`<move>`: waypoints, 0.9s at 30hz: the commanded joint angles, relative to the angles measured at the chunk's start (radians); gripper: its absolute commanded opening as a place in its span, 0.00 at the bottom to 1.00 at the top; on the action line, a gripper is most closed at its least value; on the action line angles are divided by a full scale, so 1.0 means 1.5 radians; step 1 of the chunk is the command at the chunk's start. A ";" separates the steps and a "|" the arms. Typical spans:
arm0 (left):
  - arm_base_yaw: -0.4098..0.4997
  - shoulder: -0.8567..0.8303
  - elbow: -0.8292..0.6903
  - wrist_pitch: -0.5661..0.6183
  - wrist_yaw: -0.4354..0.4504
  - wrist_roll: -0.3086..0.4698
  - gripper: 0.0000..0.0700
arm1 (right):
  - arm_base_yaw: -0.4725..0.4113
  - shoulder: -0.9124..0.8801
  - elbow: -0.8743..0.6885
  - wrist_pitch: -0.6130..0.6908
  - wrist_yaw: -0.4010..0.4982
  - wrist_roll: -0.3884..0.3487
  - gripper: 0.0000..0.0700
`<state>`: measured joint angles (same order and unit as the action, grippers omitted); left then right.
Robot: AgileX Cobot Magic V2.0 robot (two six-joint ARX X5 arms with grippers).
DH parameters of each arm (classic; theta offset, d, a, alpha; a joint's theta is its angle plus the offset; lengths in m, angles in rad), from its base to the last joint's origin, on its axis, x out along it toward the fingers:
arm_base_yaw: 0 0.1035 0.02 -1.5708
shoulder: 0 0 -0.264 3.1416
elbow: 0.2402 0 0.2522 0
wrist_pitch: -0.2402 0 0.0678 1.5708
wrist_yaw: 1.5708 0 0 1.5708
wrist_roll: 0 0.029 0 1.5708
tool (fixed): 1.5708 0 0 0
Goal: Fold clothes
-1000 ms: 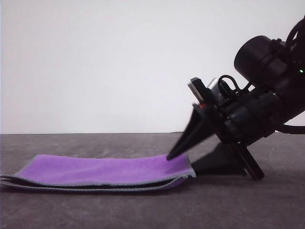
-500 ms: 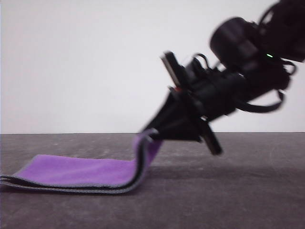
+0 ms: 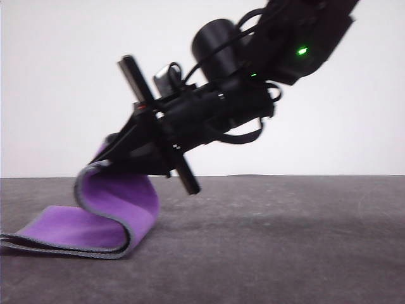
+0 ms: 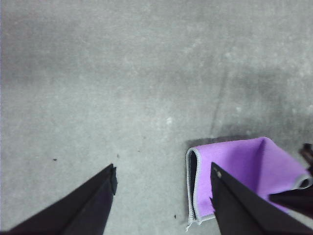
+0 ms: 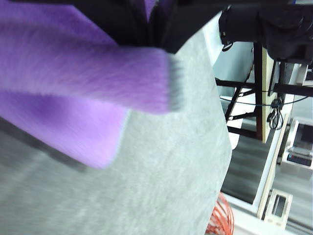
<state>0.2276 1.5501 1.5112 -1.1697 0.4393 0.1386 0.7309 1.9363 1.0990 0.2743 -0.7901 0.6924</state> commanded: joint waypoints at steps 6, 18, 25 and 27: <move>0.001 0.009 0.008 0.005 -0.001 -0.001 0.52 | 0.024 0.057 0.052 0.001 -0.005 0.012 0.00; 0.001 0.009 0.008 0.007 -0.001 -0.001 0.52 | 0.029 0.066 0.058 0.029 -0.036 0.007 0.31; 0.001 0.009 0.008 0.007 -0.001 -0.001 0.52 | 0.031 0.066 0.058 0.032 -0.051 0.004 0.49; 0.001 0.009 0.008 0.007 -0.001 -0.001 0.52 | 0.030 0.065 0.058 0.032 -0.065 0.000 0.49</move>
<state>0.2276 1.5501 1.5112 -1.1652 0.4393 0.1379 0.7658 2.0125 1.1645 0.3122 -0.8772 0.7038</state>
